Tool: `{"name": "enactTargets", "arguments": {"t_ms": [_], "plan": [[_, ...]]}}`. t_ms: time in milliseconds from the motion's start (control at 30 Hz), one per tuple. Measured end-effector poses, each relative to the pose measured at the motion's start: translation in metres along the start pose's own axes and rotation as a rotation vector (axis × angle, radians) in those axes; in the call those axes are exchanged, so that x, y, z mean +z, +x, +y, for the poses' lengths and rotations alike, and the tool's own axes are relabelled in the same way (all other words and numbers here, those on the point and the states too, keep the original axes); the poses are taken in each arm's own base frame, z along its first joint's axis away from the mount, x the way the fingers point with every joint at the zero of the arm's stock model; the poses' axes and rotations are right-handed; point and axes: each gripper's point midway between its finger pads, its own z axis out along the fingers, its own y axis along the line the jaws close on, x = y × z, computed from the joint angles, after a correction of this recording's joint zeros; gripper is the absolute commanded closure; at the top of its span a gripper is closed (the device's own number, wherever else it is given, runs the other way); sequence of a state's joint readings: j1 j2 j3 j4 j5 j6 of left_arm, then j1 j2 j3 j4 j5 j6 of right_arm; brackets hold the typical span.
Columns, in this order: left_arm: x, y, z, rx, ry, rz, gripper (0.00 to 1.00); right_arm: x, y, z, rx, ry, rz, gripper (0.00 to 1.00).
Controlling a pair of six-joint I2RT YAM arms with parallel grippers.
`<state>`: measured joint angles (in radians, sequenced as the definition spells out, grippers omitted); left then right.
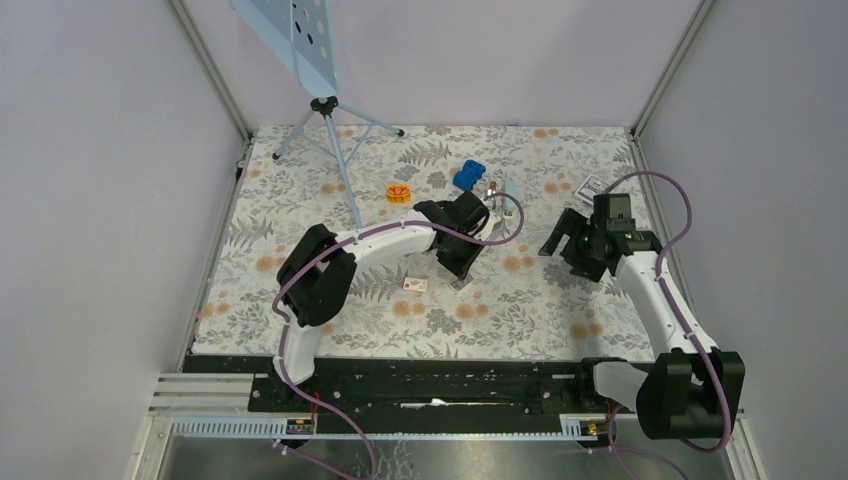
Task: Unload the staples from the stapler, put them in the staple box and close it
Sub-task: Place the staple in the staple box.
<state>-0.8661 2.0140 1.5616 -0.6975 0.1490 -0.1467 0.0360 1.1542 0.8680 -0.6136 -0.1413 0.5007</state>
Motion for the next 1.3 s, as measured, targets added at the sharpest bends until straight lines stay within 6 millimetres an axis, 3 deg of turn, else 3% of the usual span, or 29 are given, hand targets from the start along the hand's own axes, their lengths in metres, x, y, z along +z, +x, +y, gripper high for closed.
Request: {"name": "enactTargets", "arguments": {"t_ms": [300,500,1300], "plan": [[0.006,0.001,0.001,0.035,-0.016,0.002,1.00,0.015,0.014,-0.002,0.042,-0.041,0.071,0.08],[0.015,0.007,0.001,0.054,-0.026,0.026,1.00,0.015,0.014,0.003,0.042,-0.066,0.077,0.08],[0.020,0.011,-0.002,0.070,-0.031,0.039,0.95,0.016,0.018,0.008,0.041,-0.105,0.095,0.08]]}}
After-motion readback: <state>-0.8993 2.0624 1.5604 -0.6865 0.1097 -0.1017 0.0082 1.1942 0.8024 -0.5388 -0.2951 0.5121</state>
